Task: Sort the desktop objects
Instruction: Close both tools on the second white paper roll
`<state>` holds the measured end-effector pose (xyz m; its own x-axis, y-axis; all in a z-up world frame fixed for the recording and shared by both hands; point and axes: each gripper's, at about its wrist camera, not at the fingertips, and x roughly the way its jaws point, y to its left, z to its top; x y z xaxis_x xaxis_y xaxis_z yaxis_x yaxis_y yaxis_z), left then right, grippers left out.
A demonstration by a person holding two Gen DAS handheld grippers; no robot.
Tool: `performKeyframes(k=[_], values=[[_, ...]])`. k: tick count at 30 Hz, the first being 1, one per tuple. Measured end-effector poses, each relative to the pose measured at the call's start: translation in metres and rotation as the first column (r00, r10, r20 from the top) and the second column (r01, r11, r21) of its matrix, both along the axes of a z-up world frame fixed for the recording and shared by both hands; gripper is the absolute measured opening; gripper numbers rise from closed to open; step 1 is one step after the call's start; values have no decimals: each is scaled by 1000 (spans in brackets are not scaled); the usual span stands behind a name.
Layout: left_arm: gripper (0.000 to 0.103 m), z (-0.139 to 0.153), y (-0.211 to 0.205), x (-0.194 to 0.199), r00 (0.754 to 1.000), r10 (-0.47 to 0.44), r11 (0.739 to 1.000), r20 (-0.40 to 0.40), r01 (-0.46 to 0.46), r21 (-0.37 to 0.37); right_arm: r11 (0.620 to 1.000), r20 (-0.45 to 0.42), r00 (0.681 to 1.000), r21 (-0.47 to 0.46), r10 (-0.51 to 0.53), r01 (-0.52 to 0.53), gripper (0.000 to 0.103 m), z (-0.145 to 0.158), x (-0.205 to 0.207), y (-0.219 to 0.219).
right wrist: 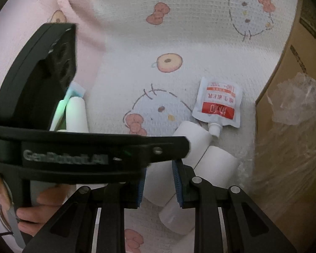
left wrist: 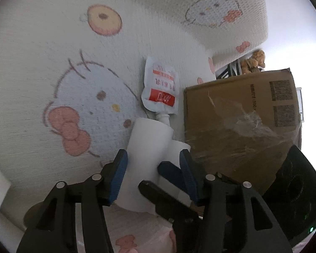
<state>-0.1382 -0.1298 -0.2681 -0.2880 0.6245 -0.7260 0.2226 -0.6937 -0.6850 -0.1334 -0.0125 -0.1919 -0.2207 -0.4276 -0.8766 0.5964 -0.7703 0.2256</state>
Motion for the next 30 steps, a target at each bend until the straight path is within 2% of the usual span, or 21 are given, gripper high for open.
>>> performKeyframes(k=[4,7,12,16,19,21,23,24,27,29,30], values=[[58,-12,5,-12,999,-26,1000,38,26,-3,1000,8,1000,-17,-8,8,20,0,2,4],[55,-22,4,-18,995,-17,999,97,15,28,1000,11,1000,-20,-8,8,21,-2,2,3],[53,-17,2,-10,997,14,1000,74,-14,-9,999,27,1000,-43,3,-2,20,-3,0,4],[48,-11,-13,3,995,81,997,57,-80,-21,997,41,999,-72,36,-33,20,-4,1,3],[38,-8,-26,13,992,122,993,34,-122,-10,996,31,998,-73,52,-50,21,-2,6,1],[23,-5,-35,21,988,153,988,7,-153,6,998,30,999,-56,35,-33,21,-4,6,1],[23,-5,-42,24,984,180,982,-1,-180,55,996,46,999,-85,28,-24,21,-5,4,5],[23,-10,-46,25,981,193,978,22,-194,82,994,64,998,-110,28,-21,21,-6,1,6],[23,-16,-46,25,976,211,971,55,-216,101,992,79,996,-127,30,-20,21,-4,4,6],[25,-15,-44,25,976,209,972,51,-214,100,997,61,998,-76,25,-21,20,-2,6,1],[30,-14,-40,25,977,206,973,49,-210,91,1000,42,999,-26,18,-17,20,-2,7,-3]])
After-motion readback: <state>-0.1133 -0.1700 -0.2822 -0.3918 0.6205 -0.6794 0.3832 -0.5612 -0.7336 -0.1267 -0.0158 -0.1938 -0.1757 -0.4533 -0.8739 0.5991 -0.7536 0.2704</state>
